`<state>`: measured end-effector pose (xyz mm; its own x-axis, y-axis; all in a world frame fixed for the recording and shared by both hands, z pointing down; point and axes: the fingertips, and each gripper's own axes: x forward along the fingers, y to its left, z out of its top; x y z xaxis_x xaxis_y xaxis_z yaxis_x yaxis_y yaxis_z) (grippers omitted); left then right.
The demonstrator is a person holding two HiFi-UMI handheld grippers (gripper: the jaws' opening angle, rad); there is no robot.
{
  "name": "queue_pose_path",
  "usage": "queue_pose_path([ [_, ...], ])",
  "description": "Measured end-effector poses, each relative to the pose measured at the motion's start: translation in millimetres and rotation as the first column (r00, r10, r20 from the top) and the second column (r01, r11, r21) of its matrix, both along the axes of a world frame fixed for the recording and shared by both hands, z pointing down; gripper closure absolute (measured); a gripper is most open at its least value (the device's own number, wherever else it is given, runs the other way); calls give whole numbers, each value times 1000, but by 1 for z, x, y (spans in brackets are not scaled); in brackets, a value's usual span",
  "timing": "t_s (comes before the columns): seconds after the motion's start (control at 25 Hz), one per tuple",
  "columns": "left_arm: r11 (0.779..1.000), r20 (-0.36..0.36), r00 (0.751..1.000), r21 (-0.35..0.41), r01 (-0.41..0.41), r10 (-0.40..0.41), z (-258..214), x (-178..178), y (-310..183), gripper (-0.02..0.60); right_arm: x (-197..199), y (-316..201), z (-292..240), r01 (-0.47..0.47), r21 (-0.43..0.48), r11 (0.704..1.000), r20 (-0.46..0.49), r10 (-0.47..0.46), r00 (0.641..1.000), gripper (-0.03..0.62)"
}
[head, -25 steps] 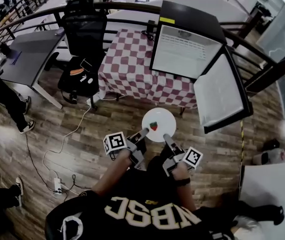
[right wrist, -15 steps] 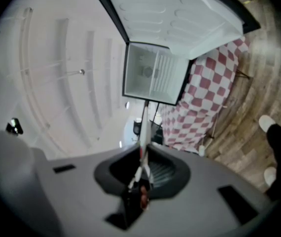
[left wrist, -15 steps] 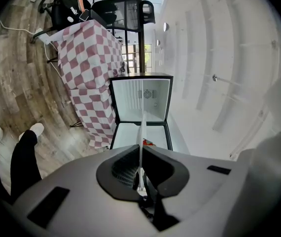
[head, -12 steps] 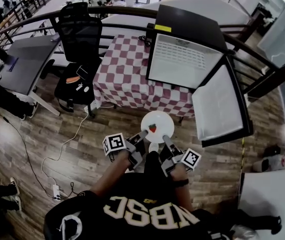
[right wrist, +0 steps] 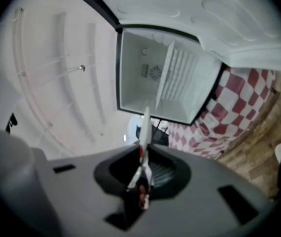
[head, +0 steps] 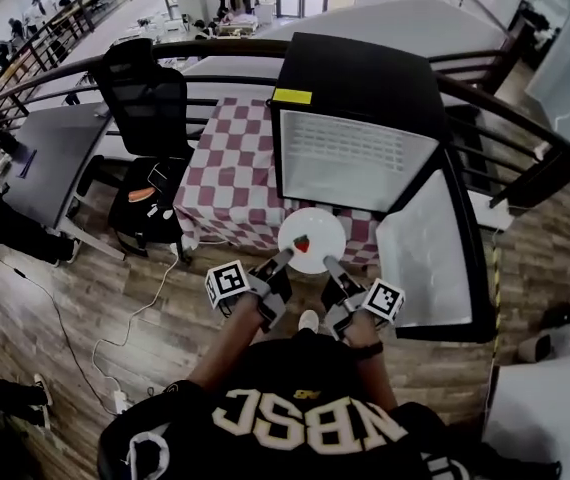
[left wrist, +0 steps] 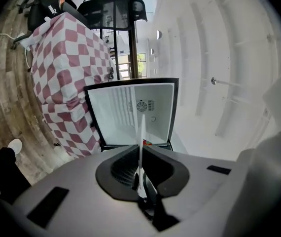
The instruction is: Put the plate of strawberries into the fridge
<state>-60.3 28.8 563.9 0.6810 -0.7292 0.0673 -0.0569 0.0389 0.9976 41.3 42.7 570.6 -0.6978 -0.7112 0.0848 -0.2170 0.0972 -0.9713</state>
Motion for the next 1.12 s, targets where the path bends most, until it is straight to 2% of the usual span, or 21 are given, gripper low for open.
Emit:
queue_pose_path([
  [0.12,1000,-20,1000,0,20,-20,-3,13,-25,552,11,-27,0,-3,-13,1000,-6,3,1000,551],
  [0.24,999,-8,999,0,35,-35,0,23,-48,552,21,-53,-4,-7,-12,1000,20,7,1000,551],
  [0.56,998,11,998,-13,66,-66,2,35,-77,552,30,-80,1,-13,-37,999,34,14,999,551],
  [0.84,997,21,998,-61,52,-51,9,29,-97,552,26,-101,9,-14,-74,997,19,15,1000,551],
  [1.12,999,39,999,-46,-2,4,4,30,-135,552,28,-135,4,-52,-54,997,-11,51,999,551],
])
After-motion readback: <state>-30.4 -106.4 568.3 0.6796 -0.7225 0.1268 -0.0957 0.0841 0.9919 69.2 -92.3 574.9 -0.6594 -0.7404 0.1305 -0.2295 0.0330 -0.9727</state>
